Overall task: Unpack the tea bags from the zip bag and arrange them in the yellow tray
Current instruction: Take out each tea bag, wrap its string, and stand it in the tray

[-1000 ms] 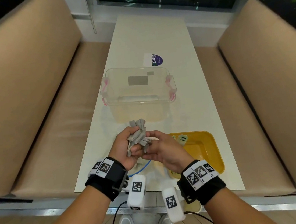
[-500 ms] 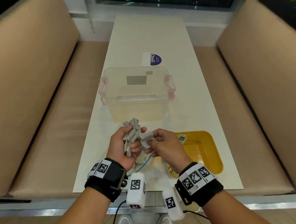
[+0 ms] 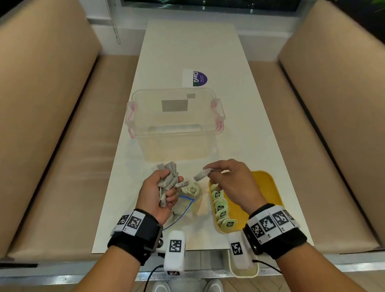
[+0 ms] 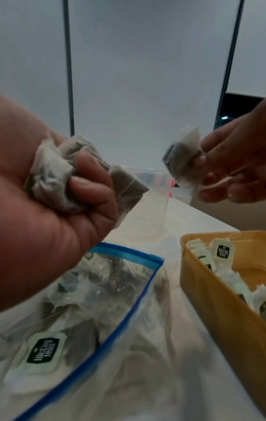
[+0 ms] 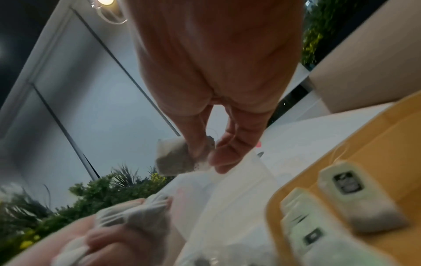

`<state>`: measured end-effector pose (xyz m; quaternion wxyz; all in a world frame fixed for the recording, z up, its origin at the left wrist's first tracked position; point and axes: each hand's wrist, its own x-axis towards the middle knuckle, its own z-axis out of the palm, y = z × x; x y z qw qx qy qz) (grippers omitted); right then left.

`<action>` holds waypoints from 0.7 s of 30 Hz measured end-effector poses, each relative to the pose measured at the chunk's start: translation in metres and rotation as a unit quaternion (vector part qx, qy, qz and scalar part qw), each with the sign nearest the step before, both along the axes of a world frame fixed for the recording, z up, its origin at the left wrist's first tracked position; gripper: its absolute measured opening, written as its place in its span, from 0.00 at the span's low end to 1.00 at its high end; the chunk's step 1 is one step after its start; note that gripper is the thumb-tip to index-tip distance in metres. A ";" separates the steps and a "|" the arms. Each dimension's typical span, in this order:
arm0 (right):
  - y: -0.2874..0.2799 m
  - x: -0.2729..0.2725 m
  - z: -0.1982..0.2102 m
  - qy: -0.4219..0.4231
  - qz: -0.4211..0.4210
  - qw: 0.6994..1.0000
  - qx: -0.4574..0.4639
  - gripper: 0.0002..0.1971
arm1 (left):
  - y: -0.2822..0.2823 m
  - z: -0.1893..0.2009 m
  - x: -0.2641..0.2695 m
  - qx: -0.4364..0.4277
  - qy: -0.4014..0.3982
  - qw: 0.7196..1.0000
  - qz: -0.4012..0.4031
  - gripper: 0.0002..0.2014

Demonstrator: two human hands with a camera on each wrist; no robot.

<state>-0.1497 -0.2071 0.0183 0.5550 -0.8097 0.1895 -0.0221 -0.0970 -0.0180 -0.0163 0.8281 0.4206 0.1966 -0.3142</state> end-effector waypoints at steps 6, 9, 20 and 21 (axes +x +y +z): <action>-0.027 -0.015 -0.007 0.013 0.031 0.988 -0.149 0.09 | -0.003 -0.018 -0.008 0.072 -0.020 0.996 -0.038 0.10; -0.033 -0.022 -0.004 0.028 0.032 0.981 -0.188 0.11 | -0.002 -0.029 -0.008 0.110 -0.022 0.993 -0.038 0.10; -0.052 -0.039 -0.013 0.005 0.032 0.977 -0.209 0.17 | 0.000 -0.055 -0.005 0.146 -0.030 0.989 -0.015 0.10; -0.055 -0.039 -0.012 0.010 0.031 0.976 -0.214 0.17 | 0.000 -0.056 -0.006 0.145 -0.031 0.989 -0.014 0.10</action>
